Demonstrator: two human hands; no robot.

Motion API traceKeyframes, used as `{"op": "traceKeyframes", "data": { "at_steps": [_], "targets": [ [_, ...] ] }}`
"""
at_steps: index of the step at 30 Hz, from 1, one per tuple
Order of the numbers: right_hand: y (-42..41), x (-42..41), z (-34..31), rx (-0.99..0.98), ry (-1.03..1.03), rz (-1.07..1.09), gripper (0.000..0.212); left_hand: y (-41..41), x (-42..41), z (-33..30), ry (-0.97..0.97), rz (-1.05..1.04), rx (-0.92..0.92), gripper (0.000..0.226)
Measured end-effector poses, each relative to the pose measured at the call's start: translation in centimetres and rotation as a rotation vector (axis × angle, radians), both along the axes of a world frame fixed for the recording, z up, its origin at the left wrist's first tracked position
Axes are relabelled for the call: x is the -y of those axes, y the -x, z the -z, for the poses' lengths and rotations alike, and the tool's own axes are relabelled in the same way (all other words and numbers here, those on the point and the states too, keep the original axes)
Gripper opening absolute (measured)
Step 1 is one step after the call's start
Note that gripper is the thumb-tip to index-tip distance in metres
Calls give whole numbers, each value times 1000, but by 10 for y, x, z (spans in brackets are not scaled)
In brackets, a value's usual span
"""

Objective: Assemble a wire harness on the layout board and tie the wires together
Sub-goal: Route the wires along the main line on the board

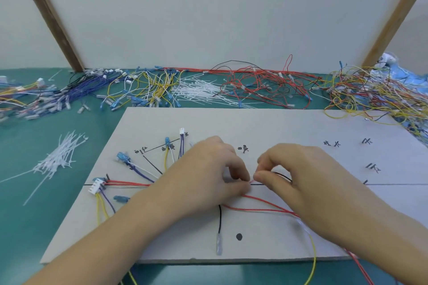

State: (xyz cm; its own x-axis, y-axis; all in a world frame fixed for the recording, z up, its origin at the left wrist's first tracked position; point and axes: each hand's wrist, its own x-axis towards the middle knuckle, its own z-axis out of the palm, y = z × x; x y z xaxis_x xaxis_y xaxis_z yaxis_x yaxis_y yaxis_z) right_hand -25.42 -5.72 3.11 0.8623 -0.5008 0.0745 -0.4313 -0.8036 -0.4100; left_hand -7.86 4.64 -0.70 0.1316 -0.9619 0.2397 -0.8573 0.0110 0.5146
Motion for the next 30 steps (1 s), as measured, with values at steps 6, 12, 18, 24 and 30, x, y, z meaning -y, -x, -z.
{"op": "traceKeyframes", "data": {
  "at_steps": [6,12,18,24,30],
  "targets": [
    [9,-5,17,48,-257,71,25,-6,-7,-9,-46,-5,-83,9],
    [-2,-9,23,127,-615,92,12,-6,-12,-17,-102,-13,-134,21],
    [-13,-7,20,62,-641,43,19,-3,-15,-15,-93,-36,-75,19],
    [-36,8,2,7,-592,-50,20,-5,-11,-13,-97,-110,-61,11],
    [-58,31,-1,-64,-494,-93,14,-3,-10,-10,-2,-314,-18,41]
  ]
}}
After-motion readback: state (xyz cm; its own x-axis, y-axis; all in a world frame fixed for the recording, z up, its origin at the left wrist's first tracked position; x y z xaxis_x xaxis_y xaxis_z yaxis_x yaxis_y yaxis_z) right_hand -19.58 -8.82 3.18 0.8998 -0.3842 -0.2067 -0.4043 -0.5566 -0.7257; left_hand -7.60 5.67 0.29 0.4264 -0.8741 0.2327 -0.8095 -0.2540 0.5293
